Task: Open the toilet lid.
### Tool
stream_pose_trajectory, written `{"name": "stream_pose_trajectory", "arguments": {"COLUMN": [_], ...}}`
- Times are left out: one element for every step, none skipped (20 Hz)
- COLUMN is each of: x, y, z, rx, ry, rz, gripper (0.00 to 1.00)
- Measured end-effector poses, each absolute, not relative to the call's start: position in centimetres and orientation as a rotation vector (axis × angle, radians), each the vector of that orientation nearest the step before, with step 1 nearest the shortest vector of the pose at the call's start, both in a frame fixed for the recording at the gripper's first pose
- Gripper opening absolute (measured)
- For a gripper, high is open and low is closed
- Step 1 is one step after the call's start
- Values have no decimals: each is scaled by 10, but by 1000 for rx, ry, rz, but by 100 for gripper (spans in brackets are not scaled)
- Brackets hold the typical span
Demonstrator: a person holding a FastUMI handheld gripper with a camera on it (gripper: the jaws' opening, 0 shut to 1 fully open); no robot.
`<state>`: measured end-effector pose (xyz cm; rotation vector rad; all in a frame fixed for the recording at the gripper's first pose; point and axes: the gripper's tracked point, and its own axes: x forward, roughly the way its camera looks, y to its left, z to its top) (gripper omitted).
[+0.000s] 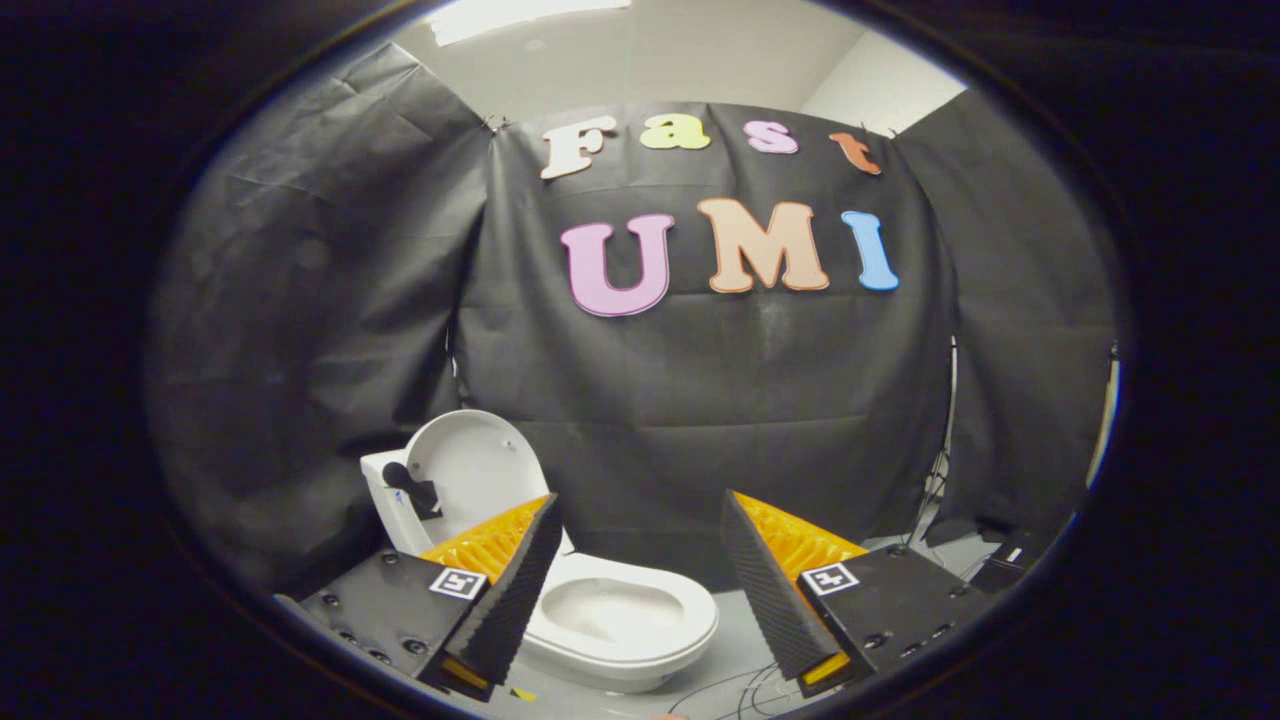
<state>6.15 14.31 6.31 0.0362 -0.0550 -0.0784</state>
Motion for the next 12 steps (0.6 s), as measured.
{"name": "stream_pose_trajectory", "arguments": {"x": [61,63,63,63,63,63,62,62,62,63,64,63], "y": [138,140,143,144,144,141,139,139,140,138,134,130], "z": [63,61,60,57,55,53,53,51,50,50,51,50], "rx": [33,26,17,11,10,10,13,24,36,45,48,52], "ry": [-56,-58,-57,-52,-49,-51,-52,-48,-46,-46,-45,-41], "rz": [-83,-74,-61,-53,-51,-56,-58,-55,-46,-45,-52,-57], "gripper": [98,98,98,99,98,99,99,98,98,98,98,98]}}
